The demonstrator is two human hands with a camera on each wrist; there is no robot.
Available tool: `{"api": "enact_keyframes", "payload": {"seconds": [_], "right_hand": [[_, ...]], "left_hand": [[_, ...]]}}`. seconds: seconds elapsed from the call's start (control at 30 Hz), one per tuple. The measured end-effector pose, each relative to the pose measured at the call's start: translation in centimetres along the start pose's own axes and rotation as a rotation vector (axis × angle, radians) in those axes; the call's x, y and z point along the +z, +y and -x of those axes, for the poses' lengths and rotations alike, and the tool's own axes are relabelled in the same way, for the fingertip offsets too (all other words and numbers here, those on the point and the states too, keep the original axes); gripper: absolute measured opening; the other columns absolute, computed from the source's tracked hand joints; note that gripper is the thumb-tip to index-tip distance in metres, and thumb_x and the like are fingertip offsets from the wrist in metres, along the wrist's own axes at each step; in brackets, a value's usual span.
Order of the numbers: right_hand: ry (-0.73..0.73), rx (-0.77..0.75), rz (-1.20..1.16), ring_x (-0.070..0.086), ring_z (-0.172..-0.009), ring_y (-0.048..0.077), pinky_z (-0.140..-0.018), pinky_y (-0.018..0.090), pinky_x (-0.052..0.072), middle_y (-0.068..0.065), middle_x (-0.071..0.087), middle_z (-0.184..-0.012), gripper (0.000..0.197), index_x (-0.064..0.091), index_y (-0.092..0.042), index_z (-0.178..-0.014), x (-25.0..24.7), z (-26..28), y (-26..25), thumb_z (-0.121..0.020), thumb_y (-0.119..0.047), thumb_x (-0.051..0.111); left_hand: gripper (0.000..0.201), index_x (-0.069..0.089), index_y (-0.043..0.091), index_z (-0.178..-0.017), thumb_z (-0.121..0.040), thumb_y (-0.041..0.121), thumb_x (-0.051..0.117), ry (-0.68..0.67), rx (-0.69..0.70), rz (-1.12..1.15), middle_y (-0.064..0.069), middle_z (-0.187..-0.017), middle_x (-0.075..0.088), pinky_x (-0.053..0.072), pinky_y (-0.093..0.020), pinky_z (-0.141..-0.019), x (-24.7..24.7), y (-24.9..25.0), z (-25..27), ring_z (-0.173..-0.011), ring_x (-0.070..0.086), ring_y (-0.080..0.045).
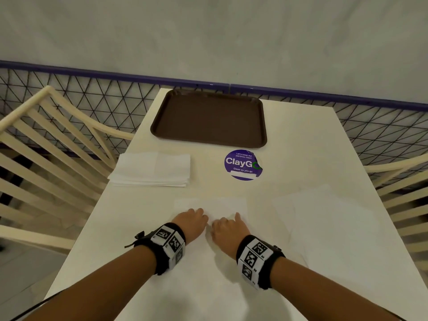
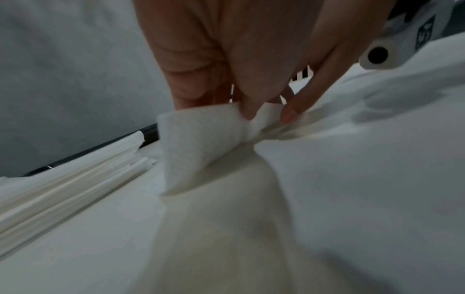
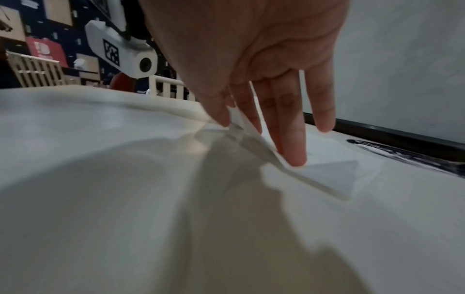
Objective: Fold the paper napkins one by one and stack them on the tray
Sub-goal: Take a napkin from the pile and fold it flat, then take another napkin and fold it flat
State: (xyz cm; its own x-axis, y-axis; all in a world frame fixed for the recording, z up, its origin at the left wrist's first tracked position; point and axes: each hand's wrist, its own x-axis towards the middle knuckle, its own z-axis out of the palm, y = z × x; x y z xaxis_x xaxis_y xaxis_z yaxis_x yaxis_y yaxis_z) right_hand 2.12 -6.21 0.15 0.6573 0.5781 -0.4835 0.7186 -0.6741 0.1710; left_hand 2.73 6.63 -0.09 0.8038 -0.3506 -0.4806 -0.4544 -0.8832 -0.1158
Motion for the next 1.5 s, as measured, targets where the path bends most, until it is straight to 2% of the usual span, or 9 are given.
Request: {"api": "enact_keyframes", "payload": {"seconds": [0.07,0.2,0.33,0.6,0.7,1.07,1.23,1.37,1.5], "right_hand": [[0.001,0.016,0.029,0.062,-0.101,0.029,-0.106,0.052,0.031,0.017,0.061,-0.112,0.034,0.050,0.003,-0.122,-0.4,-0.2,1.0,-0.092,-0.007,0.039],[0.205,0.199,-0.095,0.064,-0.046,0.014,-0.060,0.025,0.054,0.004,0.064,-0.051,0.037,0.070,-0.009,-0.063,-3.3,-0.7,3.6,-0.064,-0.009,0.033],[0.295,0.211,-0.166,0.061,-0.105,0.031,-0.081,0.037,0.047,0.013,0.062,-0.113,0.035,0.050,-0.006,-0.119,-9.6,-1.9,5.9,-0.091,0.003,0.031],[0.383,0.258,-0.270,0.049,-0.122,0.032,-0.094,0.041,0.043,0.012,0.043,-0.140,0.046,0.034,-0.008,-0.139,-17.2,-8.9,4.3,-0.095,0.003,0.029],[0.410,0.255,-0.329,0.040,-0.130,0.029,-0.103,0.037,0.036,0.008,0.027,-0.152,0.052,0.023,-0.010,-0.145,-16.7,-11.0,2.6,-0.096,0.003,0.029],[0.208,0.163,-0.358,0.013,-0.146,0.022,-0.119,0.032,0.008,0.011,0.004,-0.158,0.059,0.008,-0.005,-0.149,-9.5,-14.3,-2.8,-0.094,0.009,0.025],[0.152,0.173,-0.366,0.010,-0.146,0.020,-0.118,0.030,0.008,0.007,0.002,-0.158,0.060,0.007,-0.009,-0.149,-8.4,-14.2,-3.2,-0.095,0.007,0.025],[0.121,0.192,-0.407,0.006,-0.147,0.020,-0.119,0.031,0.005,0.007,0.001,-0.158,0.061,0.007,-0.010,-0.149,-7.5,-14.4,-3.1,-0.094,0.007,0.026],[0.082,0.195,-0.431,0.001,-0.147,0.021,-0.119,0.035,0.004,0.006,-0.003,-0.158,0.052,0.004,-0.012,-0.150,-6.6,-13.9,-2.6,-0.102,-0.013,0.022]], "left_hand": [[0.035,0.040,0.006,-0.133,-0.098,0.007,0.031,-0.045,0.033,0.011,-0.015,-0.129,0.046,0.043,-0.038,-0.088,0.2,-1.2,-0.2,-0.113,0.051,-0.028],[0.046,0.023,0.014,-0.146,-0.100,0.008,0.027,0.053,0.011,0.085,-0.010,-0.145,0.036,0.034,-0.035,-0.103,-2.0,-5.4,0.5,-0.127,0.043,-0.026],[0.046,0.026,0.020,-0.145,-0.100,0.012,0.029,0.173,-0.040,0.051,-0.008,-0.146,0.038,0.032,-0.032,-0.107,-5.3,-11.6,1.3,-0.130,0.041,-0.024],[0.049,0.025,0.017,-0.145,-0.098,0.004,0.031,0.290,-0.242,-0.027,-0.013,-0.119,0.057,0.048,-0.037,-0.087,-8.0,-21.9,3.9,-0.104,0.058,-0.029],[0.055,0.019,0.015,-0.146,-0.095,-0.001,0.034,0.317,-0.272,-0.009,-0.011,-0.134,0.047,0.045,-0.035,-0.091,-6.4,-23.2,4.4,-0.113,0.054,-0.027],[0.051,0.012,0.014,-0.149,-0.100,0.008,0.027,0.178,-0.227,0.006,-0.002,-0.157,0.009,0.011,-0.039,-0.116,4.5,-23.2,1.4,-0.144,0.013,-0.020],[0.051,0.032,0.005,-0.143,-0.093,0.001,0.044,0.281,-0.154,0.027,-0.011,-0.150,0.031,0.028,-0.037,-0.111,5.8,-22.9,1.2,-0.135,0.036,-0.024],[0.055,0.071,-0.001,-0.099,-0.046,-0.002,0.087,0.395,-0.102,0.001,-0.017,-0.102,0.070,0.057,-0.040,-0.070,5.6,-22.6,1.4,-0.084,0.070,-0.029],[0.049,0.029,0.012,-0.144,-0.099,0.031,0.031,0.188,-0.159,0.005,-0.001,-0.151,0.027,0.030,-0.029,-0.108,5.4,-21.9,1.7,-0.133,0.036,-0.017]]}}
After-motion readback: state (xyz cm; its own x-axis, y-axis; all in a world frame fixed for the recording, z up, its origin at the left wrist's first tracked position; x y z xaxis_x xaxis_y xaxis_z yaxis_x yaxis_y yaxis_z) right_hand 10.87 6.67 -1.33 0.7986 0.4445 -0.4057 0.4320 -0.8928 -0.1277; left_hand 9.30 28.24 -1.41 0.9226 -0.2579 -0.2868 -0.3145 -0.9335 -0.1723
